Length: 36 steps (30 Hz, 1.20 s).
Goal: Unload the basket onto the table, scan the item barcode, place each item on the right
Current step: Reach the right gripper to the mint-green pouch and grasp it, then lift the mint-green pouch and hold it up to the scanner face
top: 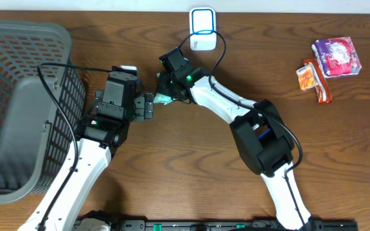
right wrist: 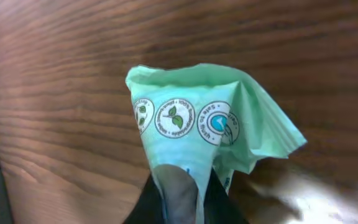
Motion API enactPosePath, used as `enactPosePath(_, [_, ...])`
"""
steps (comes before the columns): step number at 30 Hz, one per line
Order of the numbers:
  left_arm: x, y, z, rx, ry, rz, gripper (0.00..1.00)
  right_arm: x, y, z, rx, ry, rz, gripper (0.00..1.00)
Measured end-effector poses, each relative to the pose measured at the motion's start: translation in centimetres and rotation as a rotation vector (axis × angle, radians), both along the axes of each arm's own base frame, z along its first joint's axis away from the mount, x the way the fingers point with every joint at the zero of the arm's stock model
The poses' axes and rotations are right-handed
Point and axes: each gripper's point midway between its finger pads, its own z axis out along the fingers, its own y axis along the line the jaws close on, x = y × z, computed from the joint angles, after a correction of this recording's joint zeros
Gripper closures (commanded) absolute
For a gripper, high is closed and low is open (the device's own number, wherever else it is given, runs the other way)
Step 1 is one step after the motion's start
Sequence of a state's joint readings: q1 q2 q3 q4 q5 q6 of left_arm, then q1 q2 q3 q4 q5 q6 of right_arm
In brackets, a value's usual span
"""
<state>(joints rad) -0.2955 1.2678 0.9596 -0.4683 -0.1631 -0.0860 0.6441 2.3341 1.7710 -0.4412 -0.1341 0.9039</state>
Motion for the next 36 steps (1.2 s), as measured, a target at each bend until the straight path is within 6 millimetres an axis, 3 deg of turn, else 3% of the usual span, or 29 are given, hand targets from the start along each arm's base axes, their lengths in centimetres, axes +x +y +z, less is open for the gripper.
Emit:
enactPosePath(5, [0.0, 0.0, 0.0, 0.0, 0.0, 0.0, 0.02, -0.4, -1.3, 1.4, 0.012, 0.041, 0.014, 0.99])
enactPosePath(9, [0.0, 0.0, 0.0, 0.0, 0.0, 0.0, 0.02, 1.3, -3.2, 7.4, 0.171, 0.028, 0.023, 0.98])
enactPosePath(13, [0.0, 0.0, 0.0, 0.0, 0.0, 0.0, 0.02, 3.0, -7.3, 14.8, 0.422, 0.067, -0.036, 0.98])
enactPosePath(15, [0.0, 0.0, 0.0, 0.0, 0.0, 0.0, 0.02, 3.4, -9.4, 16.8, 0.539, 0.143, -0.087, 0.99])
enactPosePath(18, [0.0, 0.0, 0.0, 0.0, 0.0, 0.0, 0.02, 3.0, -12.5, 18.1, 0.714, 0.355, -0.169, 0.99])
enactPosePath(20, [0.0, 0.0, 0.0, 0.0, 0.0, 0.0, 0.02, 2.6, -12.9, 18.7, 0.772, 0.419, -0.17, 0.98])
enactPosePath(31, [0.0, 0.0, 0.0, 0.0, 0.0, 0.0, 0.02, 1.0, -12.3, 20.7, 0.885, 0.547, -0.108, 0.99])
enactPosePath(36, [0.0, 0.0, 0.0, 0.0, 0.0, 0.0, 0.02, -1.2, -11.4, 22.6, 0.964, 0.57, 0.07, 0.99])
